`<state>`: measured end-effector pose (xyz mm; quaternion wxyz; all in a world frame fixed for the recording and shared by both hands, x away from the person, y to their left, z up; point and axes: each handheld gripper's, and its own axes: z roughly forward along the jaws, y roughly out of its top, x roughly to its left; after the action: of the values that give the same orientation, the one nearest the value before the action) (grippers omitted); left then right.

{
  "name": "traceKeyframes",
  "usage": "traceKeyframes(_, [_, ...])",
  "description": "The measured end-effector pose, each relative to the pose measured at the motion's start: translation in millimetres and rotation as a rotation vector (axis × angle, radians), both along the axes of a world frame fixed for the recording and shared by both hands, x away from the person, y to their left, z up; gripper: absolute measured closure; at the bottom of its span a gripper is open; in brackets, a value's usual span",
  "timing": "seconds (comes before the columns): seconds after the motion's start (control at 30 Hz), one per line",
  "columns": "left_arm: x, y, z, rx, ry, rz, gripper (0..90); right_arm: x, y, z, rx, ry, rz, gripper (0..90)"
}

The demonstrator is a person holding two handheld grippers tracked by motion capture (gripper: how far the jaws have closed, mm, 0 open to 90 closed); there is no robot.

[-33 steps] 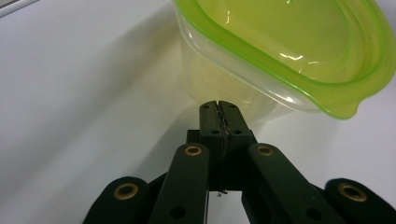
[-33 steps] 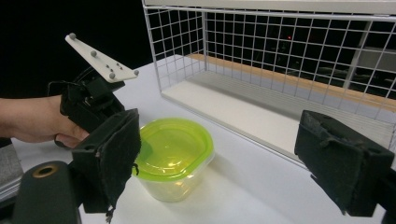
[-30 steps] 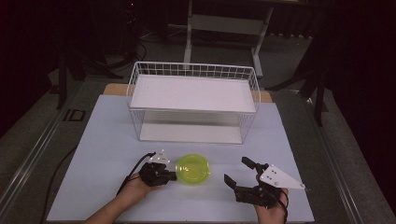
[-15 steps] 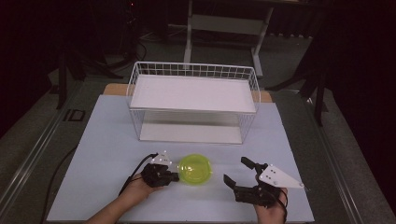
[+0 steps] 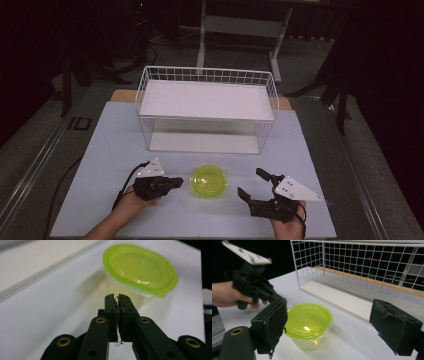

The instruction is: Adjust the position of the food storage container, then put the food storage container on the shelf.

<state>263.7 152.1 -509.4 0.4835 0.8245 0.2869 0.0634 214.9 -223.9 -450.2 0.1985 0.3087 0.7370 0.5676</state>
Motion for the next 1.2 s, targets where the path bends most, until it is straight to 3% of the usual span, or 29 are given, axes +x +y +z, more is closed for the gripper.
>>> traceKeyframes(0.13, [-7.8,2.9,4.6,-0.037,0.022,0.015,84.1,-0.6,1.7,-0.5,-0.009,0.0,0.003,14.8])
traceKeyframes(0.17, [-15.0,5.5,9.7,-0.087,0.015,0.028,84.1,-0.7,2.3,-0.5,-0.014,-0.001,0.003,14.8])
traceKeyframes(0.23, [-21.4,6.5,15.8,-0.12,0.0,0.041,70.3,-1.0,4.7,0.0,-0.029,-0.003,0.006,14.8])
traceKeyframes(0.27, [-23.9,6.2,19.2,-0.129,-0.006,0.043,69.5,-0.8,5.8,-0.1,-0.036,0.004,0.008,14.8])
traceKeyframes(0.33, [-27.2,5.9,25.7,-0.14,-0.017,0.051,53.2,-0.8,8.1,-0.4,-0.051,0.0,0.011,15.4])
traceKeyframes(0.4, [-29.0,6.5,29.9,-0.153,-0.031,0.058,45.8,-1.3,10.3,0.1,-0.067,-0.004,0.016,15.6])
traceKeyframes(0.43, [-29.5,7.2,33.3,-0.163,-0.037,0.068,39.2,-1.6,10.8,0.5,-0.069,-0.004,0.017,15.6])
traceKeyframes(0.47, [-29.5,7.2,33.3,-0.163,-0.037,0.068,26.1,-1.6,10.8,0.5,-0.069,-0.004,0.017,15.6])
traceKeyframes(0.57, [-29.4,7.7,35.8,-0.166,-0.043,0.091,20.3,-2.6,12.9,2.5,-0.075,-0.009,0.025,15.5])
traceKeyframes(0.63, [-28.4,9.2,36.3,-0.197,-0.033,0.095,13.5,-2.3,13.8,2.9,-0.077,-0.001,0.028,15.5])
traceKeyframes(0.73, [-29.5,8.2,38.2,-0.194,-0.05,0.104,1.6,-0.3,14.7,3.5,-0.081,0.01,0.036,15.5])
traceKeyframes(0.83, [-31.5,7.5,41.9,-0.21,-0.054,0.121,1.4,1.9,16.6,5.5,-0.1,0.001,0.053,15.5])
traceKeyframes(0.93, [-32.4,5.4,46.0,-0.229,-0.055,0.098,1.5,6.3,18.9,8.1,-0.108,-0.005,0.072,15.5])
traceKeyframes(0.97, [-32.9,4.5,47.5,-0.241,-0.082,0.097,1.5,7.9,19.4,8.6,-0.111,-0.003,0.071,15.5])
traceKeyframes(1.07, [-32.0,1.1,51.5,-0.21,-0.132,0.092,1.6,14.9,21.2,10.6,-0.132,-0.001,0.075,15.5])
traceKeyframes(1.13, [-29.0,0.0,52.8,-0.216,-0.129,0.067,4.3,21.2,22.6,12.6,-0.142,0.014,0.074,15.0])
traceKeyframes(1.2, [-25.5,-1.1,52.9,-0.215,-0.117,0.077,6.0,26.9,23.9,14.3,-0.132,0.024,0.076,14.1])
